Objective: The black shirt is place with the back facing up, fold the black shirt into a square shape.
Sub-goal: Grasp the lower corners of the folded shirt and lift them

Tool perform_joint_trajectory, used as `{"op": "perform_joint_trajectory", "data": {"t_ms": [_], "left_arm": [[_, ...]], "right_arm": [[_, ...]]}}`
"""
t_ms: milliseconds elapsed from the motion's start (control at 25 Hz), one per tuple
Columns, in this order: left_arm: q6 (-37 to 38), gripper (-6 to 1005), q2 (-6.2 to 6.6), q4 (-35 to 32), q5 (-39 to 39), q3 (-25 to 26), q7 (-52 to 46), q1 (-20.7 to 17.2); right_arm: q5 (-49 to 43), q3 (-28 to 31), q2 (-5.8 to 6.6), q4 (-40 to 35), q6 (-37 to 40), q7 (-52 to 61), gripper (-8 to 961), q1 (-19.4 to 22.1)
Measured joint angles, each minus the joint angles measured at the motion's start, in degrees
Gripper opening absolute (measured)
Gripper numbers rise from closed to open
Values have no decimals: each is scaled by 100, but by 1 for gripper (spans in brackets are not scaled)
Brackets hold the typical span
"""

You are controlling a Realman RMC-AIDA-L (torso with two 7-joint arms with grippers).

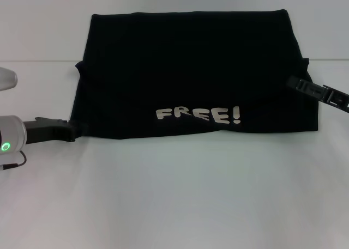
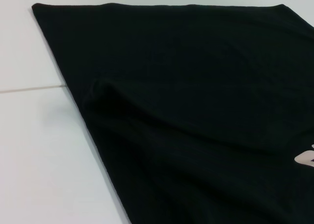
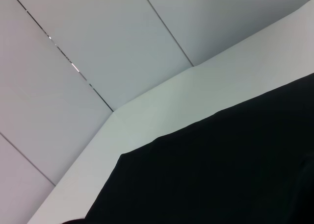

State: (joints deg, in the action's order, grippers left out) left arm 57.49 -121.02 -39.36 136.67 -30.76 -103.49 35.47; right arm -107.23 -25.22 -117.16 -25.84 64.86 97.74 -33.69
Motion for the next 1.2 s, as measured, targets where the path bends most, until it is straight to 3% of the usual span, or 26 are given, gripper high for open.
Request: {"op": "perform_joint_trajectory", "data": {"t_ms": [360,480,680,960,1200], "left_arm": [[-28,187,5,-18,128,-10,6,15],[-27,-5,7,-25,130,-10,5,14],[43,1,25,-100,132,27,-18,4],[454,31,51,-336,132,32,-55,-6],[447,56,53,-394,132,41,-105,-54]], "right_arm": [[-2,-14,29,0,3,10,926,18],[-12,-13,87,0,-13,43,926,32],[-42,-42,176,0,-92,200,925,46],[-325,-77,422,-28,-81,704,924,52],[-338,-34,450,-39,-96,710,923,122]]}}
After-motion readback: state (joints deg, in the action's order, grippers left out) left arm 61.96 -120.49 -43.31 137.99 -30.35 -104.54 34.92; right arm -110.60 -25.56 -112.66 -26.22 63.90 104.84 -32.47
